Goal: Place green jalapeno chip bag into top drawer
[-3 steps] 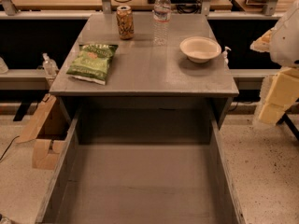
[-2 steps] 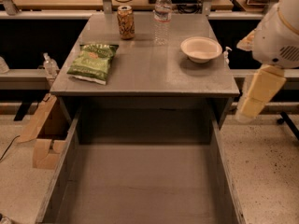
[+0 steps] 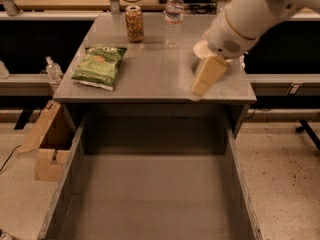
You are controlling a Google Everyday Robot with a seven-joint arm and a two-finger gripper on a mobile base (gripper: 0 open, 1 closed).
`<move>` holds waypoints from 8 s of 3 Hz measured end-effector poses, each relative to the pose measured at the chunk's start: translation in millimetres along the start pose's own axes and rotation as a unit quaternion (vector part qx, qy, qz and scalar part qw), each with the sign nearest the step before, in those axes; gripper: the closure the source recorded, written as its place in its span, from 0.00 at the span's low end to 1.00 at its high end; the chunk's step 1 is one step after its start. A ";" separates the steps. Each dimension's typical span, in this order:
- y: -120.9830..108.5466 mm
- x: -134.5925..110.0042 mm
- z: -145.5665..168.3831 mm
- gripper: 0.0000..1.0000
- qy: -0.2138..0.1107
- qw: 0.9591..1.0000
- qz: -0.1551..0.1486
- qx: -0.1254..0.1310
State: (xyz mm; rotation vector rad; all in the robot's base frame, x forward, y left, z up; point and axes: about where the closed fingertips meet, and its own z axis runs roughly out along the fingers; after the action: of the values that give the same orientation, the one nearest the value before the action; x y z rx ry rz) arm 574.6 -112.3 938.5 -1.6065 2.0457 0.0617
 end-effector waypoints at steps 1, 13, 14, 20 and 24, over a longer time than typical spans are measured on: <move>-23.8 -58.5 41.3 0.00 -0.081 0.997 -0.004 0.019; -43.6 -225.3 267.5 1.00 -0.197 0.977 0.002 -0.084; -45.9 -227.9 258.5 1.00 -0.197 0.977 -0.001 -0.083; 45.7 -40.2 -29.8 1.00 -0.042 0.988 0.003 -0.149; 100.0 -36.9 -6.1 1.00 -0.015 0.973 -0.077 -0.215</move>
Offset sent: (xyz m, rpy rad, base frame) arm 0.0363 0.0509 -0.0050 0.1145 -0.0562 0.0364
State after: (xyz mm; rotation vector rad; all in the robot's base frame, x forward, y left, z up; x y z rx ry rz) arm 486.5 -52.6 931.3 -2.0020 1.9675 0.5009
